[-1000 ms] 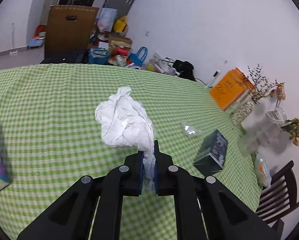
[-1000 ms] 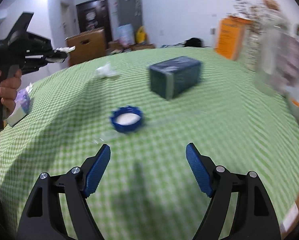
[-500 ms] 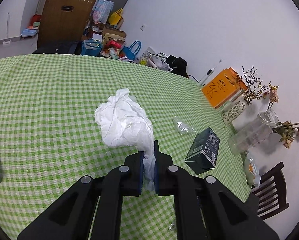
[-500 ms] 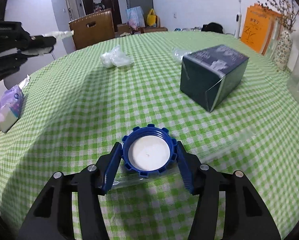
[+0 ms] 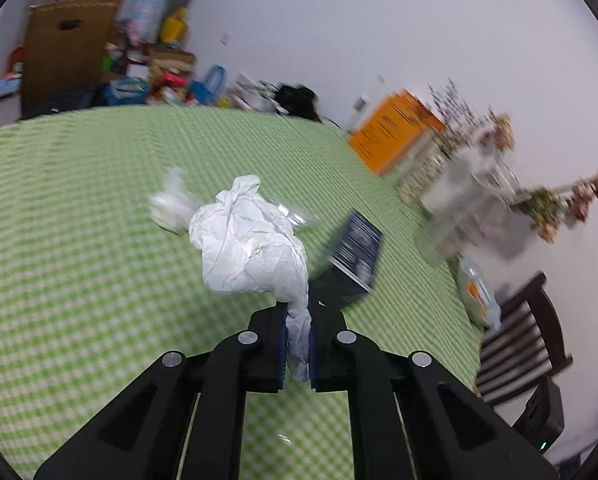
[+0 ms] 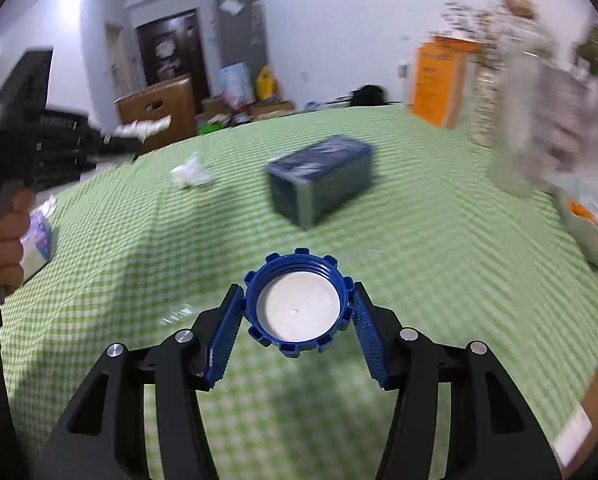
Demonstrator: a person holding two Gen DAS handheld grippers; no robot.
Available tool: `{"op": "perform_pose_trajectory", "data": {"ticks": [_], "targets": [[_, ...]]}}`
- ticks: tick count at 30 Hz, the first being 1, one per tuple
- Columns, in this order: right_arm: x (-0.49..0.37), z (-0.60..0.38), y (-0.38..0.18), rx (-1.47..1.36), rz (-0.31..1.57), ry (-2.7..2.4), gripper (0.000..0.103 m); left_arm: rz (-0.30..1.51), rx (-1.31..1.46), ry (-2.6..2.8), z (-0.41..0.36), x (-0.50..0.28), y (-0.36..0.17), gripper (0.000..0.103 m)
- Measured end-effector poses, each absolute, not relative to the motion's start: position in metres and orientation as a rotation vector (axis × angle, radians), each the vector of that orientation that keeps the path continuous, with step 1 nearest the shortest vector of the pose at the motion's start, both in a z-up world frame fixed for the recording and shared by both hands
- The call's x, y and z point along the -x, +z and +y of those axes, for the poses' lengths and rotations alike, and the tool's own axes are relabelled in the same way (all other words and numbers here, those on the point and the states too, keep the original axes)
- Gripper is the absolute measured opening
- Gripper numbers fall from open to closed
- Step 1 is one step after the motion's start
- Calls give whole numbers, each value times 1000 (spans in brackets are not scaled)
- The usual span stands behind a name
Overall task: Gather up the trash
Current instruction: 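Carry the cap and tissue to the cardboard box and release both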
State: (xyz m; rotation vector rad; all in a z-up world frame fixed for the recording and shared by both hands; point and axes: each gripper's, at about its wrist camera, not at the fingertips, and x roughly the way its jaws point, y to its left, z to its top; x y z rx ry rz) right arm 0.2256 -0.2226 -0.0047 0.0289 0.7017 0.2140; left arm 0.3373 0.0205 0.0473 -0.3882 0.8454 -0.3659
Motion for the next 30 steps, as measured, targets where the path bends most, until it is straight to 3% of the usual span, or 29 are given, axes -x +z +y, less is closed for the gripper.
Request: {"op": "perform_pose_trajectory", "data": {"ticks": [10, 18, 30], "targets": [[-126, -365, 12, -160, 603, -98, 53, 851, 261, -629, -81, -289, 60, 5], [-39, -473, -1, -282, 581, -349, 53, 936, 85, -789, -188, -242, 35, 5], [25, -535, -39, -402, 610, -474, 54, 1090, -81, -1071, -315, -163, 4, 5]]}}
